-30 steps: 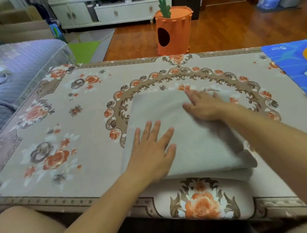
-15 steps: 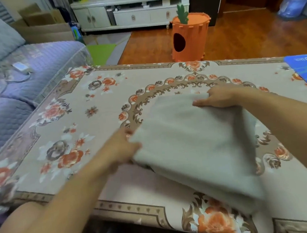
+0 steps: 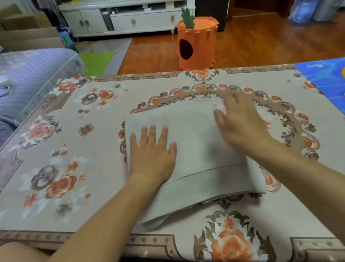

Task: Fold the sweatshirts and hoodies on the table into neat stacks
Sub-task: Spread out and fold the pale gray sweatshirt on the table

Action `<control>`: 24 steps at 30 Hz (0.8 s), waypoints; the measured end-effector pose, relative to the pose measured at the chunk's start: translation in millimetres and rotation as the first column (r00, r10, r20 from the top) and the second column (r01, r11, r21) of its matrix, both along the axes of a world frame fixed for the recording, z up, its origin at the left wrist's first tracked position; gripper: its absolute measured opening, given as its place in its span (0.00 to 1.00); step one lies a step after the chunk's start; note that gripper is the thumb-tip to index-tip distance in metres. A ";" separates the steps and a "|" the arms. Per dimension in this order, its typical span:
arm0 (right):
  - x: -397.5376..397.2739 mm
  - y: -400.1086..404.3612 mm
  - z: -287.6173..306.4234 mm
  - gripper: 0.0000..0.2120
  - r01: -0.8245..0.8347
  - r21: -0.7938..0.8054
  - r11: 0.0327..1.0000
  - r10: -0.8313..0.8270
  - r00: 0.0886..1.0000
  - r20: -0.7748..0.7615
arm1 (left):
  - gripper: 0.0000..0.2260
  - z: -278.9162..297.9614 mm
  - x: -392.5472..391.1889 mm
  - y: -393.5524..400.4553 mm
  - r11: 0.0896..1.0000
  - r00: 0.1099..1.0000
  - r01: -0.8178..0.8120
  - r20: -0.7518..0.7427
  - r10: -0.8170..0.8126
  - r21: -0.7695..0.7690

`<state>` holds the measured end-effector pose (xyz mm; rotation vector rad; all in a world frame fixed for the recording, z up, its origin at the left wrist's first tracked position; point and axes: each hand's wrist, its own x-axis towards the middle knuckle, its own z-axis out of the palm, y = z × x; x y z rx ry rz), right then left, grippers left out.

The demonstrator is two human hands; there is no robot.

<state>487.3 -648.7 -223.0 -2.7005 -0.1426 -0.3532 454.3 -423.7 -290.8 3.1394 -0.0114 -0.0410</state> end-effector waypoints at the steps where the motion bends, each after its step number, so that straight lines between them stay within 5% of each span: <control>1: 1.7 14.3 -3.1 0.27 -0.068 -0.090 0.994 0.070 0.997 0.018 | 0.30 1.7 -0.5 -0.8 1.000 1.000 -0.020 0.005 0.020 0.002; 3: 8.3 26.6 -27.8 0.29 -0.177 -0.258 0.950 0.149 0.981 -0.124 | 0.29 5.5 -6.2 -0.9 0.997 0.997 -0.076 0.008 0.076 -0.027; 6: 20.6 11.8 -55.7 0.31 -0.163 -0.166 0.973 0.090 0.921 -0.378 | 0.26 11.2 -32.3 11.2 0.920 0.974 -0.206 0.025 0.227 -0.335; 10: 7.8 0.7 -44.0 0.34 -0.068 0.013 0.998 0.068 0.932 -0.357 | 0.29 21.5 -65.4 35.4 0.547 0.893 -0.390 -0.160 0.420 -0.740; 12: -12.3 -10.0 -35.8 0.35 0.097 0.083 0.992 -0.062 0.937 -0.345 | 0.28 26.5 -73.7 41.1 0.494 0.876 -0.460 -0.288 0.386 -0.738; 15: -41.8 -28.0 -37.8 0.38 0.210 0.034 0.977 -0.176 0.889 -0.424 | 0.28 26.9 -79.0 43.9 0.556 0.841 -0.541 -0.378 0.388 -0.632; 18: -55.4 -26.7 -46.7 0.39 0.233 0.029 0.972 -0.182 0.825 -0.535 | 0.31 24.4 -81.9 33.7 0.575 0.827 -0.562 -0.383 0.413 -0.595; 22: -44.8 -28.8 -39.6 0.25 0.265 0.249 0.932 -0.082 0.821 -0.565 | 0.31 36.3 -74.9 24.4 0.478 0.856 -0.514 -0.386 0.345 -0.712; 24: -36.9 -35.3 -28.7 0.22 0.227 0.238 0.944 -0.031 0.782 -0.622 | 0.37 42.4 -68.9 34.1 0.431 0.859 -0.511 -0.416 0.299 -0.744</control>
